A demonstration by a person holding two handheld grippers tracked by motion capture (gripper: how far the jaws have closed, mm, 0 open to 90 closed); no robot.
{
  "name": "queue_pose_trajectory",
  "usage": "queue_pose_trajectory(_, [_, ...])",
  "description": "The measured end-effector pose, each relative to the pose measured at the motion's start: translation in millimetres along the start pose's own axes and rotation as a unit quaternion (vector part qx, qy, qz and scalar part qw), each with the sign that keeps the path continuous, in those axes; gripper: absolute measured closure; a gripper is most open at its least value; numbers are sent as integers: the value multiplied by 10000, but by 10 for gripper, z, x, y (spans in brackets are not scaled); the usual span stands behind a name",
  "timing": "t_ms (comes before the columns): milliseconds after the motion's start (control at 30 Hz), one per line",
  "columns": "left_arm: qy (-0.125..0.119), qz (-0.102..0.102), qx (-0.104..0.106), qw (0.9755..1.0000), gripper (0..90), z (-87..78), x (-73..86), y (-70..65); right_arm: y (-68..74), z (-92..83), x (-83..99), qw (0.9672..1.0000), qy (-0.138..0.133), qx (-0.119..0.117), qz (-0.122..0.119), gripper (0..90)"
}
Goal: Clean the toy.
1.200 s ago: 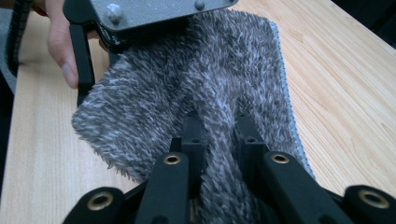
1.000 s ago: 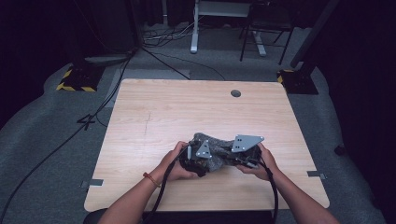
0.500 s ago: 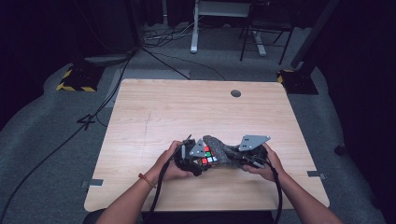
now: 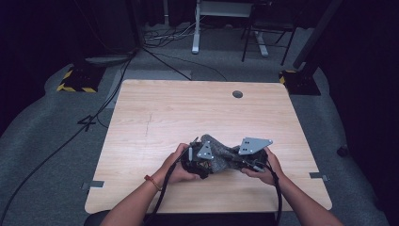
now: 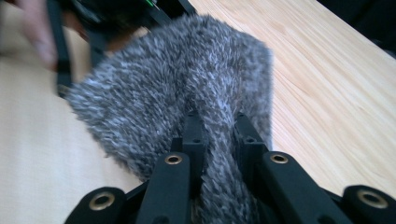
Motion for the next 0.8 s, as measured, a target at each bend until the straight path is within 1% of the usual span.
queue_pose_trajectory(33, [-17, -2, 16, 10000, 339, 1, -5, -6, -19, 13, 11, 9999, 88, 101, -15, 791])
queue_pose_trajectory(67, [-5, -10, 42, 10000, 339, -5, -8, -15, -48, 26, 32, 9998, 110, 136, 54, 792])
queue_pose_trajectory(133, [-39, 26, 72, 10000, 339, -21, -11, -24, -109, 36, 79, 9995, 179, 159, 195, 791])
queue_pose_trajectory(267, [-152, 9, 50, 9999, 339, -84, -9, -12, -194, 21, 157, 9989, 283, 227, 311, 792])
queue_pose_trajectory(300, [-162, -2, 14, 9999, 339, -99, -4, -2, -203, 15, 166, 9987, 310, 270, 311, 792])
queue_pose_trajectory(367, [-153, -65, 4, 9999, 339, -114, 11, 12, -205, -10, 163, 9989, 242, 251, 303, 792])
queue_pose_trajectory(433, [-119, -69, -20, 9999, 338, -106, 18, 19, -170, -35, 127, 9992, 175, 307, 201, 791])
queue_pose_trajectory(500, [-88, -65, -23, 9999, 339, -82, 13, 14, -114, -64, 69, 9996, 46, 285, 79, 791])
queue_pose_trajectory(567, [-79, -35, 11, 10000, 338, -50, -4, 1, -26, -70, 3, 9997, -51, 210, -83, 791])
queue_pose_trajectory(600, [-61, -15, 25, 10000, 338, -34, -11, -9, 27, -62, -28, 9997, -58, 136, -178, 791])
queue_pose_trajectory(633, [6, 16, 42, 10000, 338, -17, -13, -18, 75, -45, -54, 9997, -48, 90, -244, 791])
queue_pose_trajectory(667, [42, 35, 33, 10000, 338, -3, -10, -21, 108, -33, -74, 9996, -39, 33, -277, 790])
queue_pose_trajectory(733, [34, -44, 59, 10000, 338, 10, -2, -12, 140, -25, -94, 9992, -192, -261, -214, 790])
queue_pose_trajectory(800, [18, -39, 47, 10000, 338, 10, -1, -7, 167, -13, -109, 9988, -207, -341, -268, 790])
Point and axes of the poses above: each handheld gripper's, and its own axes: z roughly forward along the jaws, x roughly out of its underside, y roughly to its left, the point moved 1 cm from there along z, roughly forward along the jaws, and after that the axes turned 2 degrees about -x, right-handed, at the moved point
